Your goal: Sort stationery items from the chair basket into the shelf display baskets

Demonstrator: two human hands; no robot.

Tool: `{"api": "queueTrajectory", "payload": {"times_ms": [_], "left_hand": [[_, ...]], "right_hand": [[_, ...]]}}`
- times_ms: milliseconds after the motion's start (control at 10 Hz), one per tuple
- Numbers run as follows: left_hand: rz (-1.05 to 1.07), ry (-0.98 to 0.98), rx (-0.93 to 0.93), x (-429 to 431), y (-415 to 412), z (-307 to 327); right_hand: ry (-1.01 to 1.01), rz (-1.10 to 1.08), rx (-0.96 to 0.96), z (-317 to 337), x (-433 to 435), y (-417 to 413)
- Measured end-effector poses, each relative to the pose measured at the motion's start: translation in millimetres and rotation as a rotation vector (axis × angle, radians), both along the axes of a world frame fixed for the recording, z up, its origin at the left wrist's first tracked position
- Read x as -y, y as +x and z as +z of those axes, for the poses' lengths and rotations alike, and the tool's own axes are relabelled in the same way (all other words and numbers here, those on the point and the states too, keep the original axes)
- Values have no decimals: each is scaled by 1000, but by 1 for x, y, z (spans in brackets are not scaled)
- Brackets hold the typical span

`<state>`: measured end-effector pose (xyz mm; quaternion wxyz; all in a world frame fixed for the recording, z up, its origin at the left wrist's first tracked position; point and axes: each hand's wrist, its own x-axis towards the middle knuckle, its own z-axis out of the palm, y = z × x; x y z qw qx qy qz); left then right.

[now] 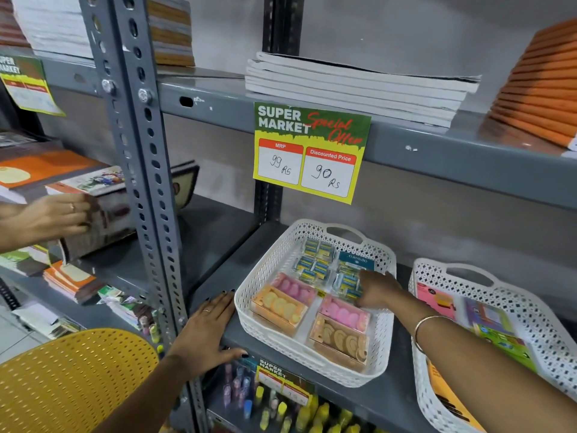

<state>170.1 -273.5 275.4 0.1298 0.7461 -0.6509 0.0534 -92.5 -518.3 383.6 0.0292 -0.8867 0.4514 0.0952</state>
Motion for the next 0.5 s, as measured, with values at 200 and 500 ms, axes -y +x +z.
{"api": "queueTrajectory", "payload": {"times_ms": [200, 500], "left_hand": [[7, 17, 3, -1, -1, 0], [-19, 13, -11, 1, 1, 1]], "right_hand": [[-33, 35, -28, -1, 3, 0], [-119, 48, 95, 17, -9, -6]]}}
